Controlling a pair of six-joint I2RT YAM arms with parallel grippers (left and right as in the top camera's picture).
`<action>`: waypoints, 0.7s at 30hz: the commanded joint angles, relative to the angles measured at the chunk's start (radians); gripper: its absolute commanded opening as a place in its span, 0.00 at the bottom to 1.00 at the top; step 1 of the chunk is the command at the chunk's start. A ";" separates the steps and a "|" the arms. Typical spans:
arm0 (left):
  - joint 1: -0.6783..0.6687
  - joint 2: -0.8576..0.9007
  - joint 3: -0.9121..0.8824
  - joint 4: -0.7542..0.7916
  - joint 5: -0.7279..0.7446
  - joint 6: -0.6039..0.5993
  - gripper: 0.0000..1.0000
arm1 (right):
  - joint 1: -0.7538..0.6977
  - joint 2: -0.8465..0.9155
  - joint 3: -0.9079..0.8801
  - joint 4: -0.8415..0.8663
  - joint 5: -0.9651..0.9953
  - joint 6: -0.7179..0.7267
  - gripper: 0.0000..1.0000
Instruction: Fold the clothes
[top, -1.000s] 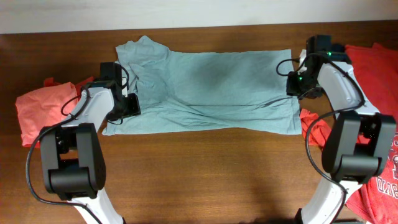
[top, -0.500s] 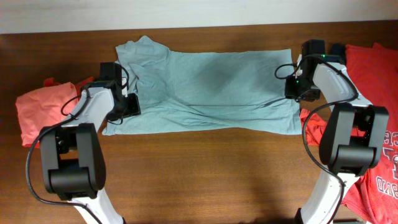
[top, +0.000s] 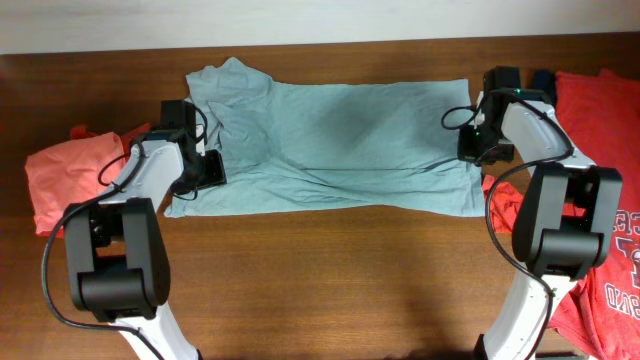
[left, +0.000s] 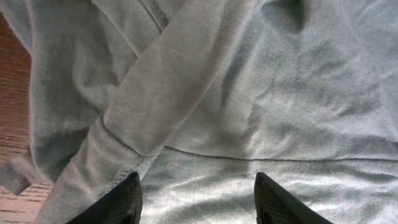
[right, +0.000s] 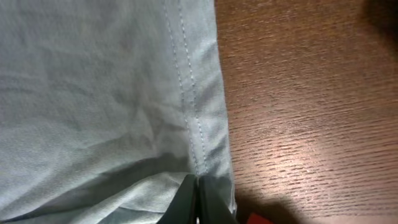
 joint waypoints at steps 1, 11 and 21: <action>0.002 -0.017 -0.010 0.003 -0.010 0.013 0.57 | -0.039 -0.001 0.092 0.008 0.016 0.126 0.04; 0.001 -0.017 -0.010 0.003 -0.010 0.013 0.57 | -0.074 0.002 0.121 0.074 -0.014 0.151 0.09; 0.001 -0.017 -0.010 0.002 -0.010 0.013 0.58 | -0.074 0.001 0.122 0.006 -0.016 0.082 0.45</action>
